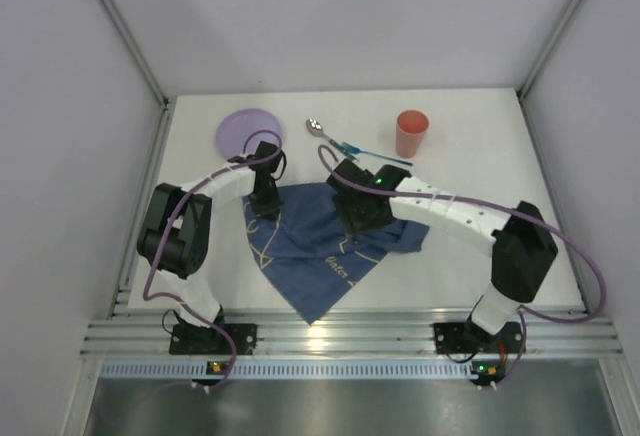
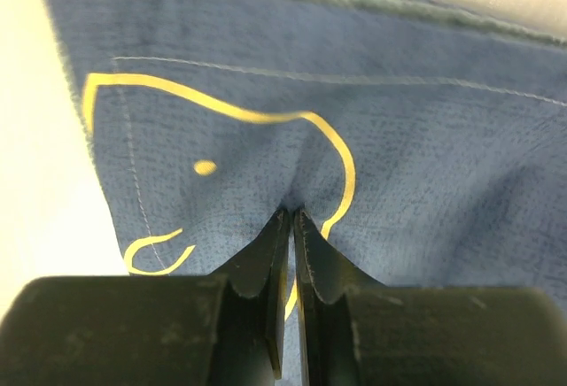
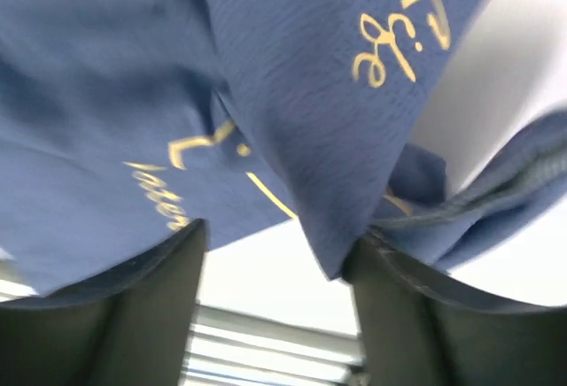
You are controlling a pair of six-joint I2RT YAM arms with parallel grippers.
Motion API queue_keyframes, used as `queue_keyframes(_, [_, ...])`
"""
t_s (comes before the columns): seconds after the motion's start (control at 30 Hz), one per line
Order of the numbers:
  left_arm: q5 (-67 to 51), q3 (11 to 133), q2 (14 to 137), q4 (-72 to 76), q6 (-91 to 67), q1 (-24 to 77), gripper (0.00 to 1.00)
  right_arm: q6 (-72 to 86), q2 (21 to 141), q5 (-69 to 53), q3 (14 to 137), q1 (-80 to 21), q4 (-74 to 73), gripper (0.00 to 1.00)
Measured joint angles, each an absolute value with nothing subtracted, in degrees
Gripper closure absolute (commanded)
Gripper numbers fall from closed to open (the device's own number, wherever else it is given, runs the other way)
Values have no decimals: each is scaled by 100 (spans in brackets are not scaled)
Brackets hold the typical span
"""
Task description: Set the dinner table for one person
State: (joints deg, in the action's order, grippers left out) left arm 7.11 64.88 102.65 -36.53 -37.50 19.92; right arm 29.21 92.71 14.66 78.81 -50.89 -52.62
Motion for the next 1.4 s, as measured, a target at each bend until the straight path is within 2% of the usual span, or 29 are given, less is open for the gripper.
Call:
queue_keyframes(0.03, [711, 6488, 10265, -3653, -3750, 1992, 89, 2915, 9452, 1529, 7819, -5188, -5369, 17])
queue_keyframes(0.13, [729, 6488, 10265, -3656, -3747, 1992, 89, 2943, 9780, 1603, 7577, -5395, -5671, 0])
queue_keyframes(0.4, [864, 6490, 10265, -3673, -3728, 1992, 90, 2904, 9021, 1538, 7664, -5033, -5699, 0])
queue_keyframes(0.5, [952, 6490, 10259, -3693, -3726, 1986, 90, 2869, 8449, 1133, 7319, -4086, -5127, 2])
queue_keyframes(0.57, [1011, 6490, 10248, -3715, -3706, 1966, 91, 2856, 8036, 731, 6783, -3030, -4694, 5])
queue_keyframes(0.67, [1050, 6490, 10248, -3752, -3669, 1911, 93, 2818, 7819, 148, 6027, -1726, -4217, 12])
queue_keyframes(0.73, [1055, 6490, 10248, -3763, -3645, 1890, 94, 2766, 7968, -211, 5760, -1385, -4040, 19])
queue_keyframes(0.83, [1052, 6490, 10248, -3765, -3623, 1885, 94, 2665, 8388, -919, 5511, -1341, -3669, 23])
queue_keyframes(1.0, [1052, 6490, 10248, -3763, -3621, 1885, 96, 2657, 8851, -1761, 5286, -1446, -3081, 25])
queue_keyframes(1.13, [1050, 6490, 10248, -3763, -3621, 1885, 97, 2606, 9087, -1857, 5288, -1542, -2801, 33])
queue_keyframes(1.4, [1085, 6486, 10237, -3789, -3601, 1885, 98, 2550, 9347, -1747, 5301, -1466, -2615, 34])
